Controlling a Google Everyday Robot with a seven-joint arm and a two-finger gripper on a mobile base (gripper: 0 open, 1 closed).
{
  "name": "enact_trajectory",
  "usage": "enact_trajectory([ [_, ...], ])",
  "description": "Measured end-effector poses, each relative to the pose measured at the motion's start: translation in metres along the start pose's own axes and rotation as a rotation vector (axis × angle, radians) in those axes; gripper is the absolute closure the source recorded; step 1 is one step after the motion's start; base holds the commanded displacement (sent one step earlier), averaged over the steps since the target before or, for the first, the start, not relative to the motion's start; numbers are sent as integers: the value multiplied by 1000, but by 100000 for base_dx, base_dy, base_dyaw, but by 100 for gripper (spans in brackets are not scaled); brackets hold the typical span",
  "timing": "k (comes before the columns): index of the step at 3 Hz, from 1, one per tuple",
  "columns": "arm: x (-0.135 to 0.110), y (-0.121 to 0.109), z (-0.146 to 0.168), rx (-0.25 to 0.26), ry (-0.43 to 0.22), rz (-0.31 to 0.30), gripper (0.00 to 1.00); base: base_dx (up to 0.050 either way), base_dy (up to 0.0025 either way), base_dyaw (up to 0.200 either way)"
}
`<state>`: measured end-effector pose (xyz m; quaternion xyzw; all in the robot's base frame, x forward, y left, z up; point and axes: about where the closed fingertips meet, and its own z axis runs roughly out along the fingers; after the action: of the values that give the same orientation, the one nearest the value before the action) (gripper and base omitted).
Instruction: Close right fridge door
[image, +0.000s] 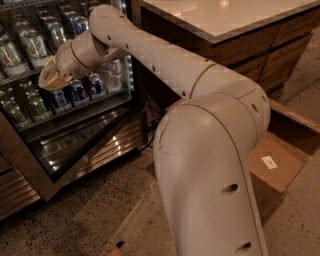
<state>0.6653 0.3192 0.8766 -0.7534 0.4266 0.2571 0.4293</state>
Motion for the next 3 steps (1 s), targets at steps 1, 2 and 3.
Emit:
enact_trajectory([
  [1, 5, -16, -8, 26, -10, 22, 100, 0, 0, 0],
  [2, 29, -29, -11, 39, -15, 113, 100, 0, 0, 0],
  [3, 45, -46, -17, 65, -23, 186, 100, 0, 0, 0],
])
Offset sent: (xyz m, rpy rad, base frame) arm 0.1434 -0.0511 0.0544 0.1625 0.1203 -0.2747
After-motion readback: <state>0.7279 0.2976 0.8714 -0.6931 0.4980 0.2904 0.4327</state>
